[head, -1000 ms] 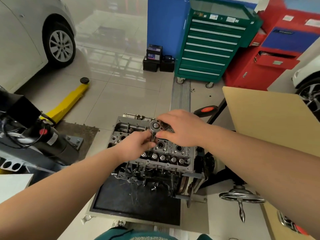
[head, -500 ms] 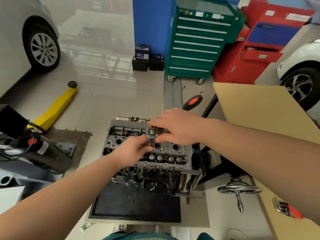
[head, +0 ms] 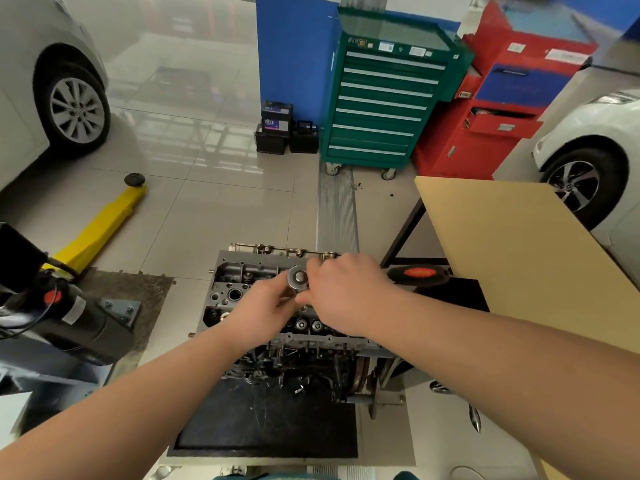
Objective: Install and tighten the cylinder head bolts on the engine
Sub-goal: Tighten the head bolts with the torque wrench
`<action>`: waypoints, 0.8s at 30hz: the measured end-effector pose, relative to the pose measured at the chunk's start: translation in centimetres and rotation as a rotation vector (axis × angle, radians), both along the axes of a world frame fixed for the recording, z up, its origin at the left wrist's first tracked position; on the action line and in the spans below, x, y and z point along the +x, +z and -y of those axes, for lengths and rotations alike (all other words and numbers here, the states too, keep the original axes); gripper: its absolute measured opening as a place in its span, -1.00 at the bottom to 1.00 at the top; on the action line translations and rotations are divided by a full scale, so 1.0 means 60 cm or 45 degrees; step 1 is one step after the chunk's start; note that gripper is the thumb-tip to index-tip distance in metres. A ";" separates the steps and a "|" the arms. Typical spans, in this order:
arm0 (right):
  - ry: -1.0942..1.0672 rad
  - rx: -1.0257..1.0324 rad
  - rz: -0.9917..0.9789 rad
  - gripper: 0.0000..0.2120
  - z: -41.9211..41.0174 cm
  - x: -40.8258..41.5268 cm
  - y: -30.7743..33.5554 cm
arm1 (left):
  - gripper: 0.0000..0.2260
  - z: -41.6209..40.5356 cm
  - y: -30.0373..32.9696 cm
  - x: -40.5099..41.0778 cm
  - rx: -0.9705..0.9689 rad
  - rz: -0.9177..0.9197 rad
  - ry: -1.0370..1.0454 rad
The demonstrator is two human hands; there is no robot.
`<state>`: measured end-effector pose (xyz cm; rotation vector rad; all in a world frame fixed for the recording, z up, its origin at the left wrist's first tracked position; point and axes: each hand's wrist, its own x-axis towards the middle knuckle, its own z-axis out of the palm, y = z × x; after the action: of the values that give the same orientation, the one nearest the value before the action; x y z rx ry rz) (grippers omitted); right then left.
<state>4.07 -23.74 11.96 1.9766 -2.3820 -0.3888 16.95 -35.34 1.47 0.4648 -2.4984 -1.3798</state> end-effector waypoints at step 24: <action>0.507 -0.049 0.077 -0.42 0.020 -0.082 -0.009 | -0.88 0.009 -0.001 -0.004 0.064 0.080 0.011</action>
<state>-0.87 -24.94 11.44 2.3978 -1.9342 -0.2670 16.74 -35.87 1.39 0.5366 -2.5129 -1.4487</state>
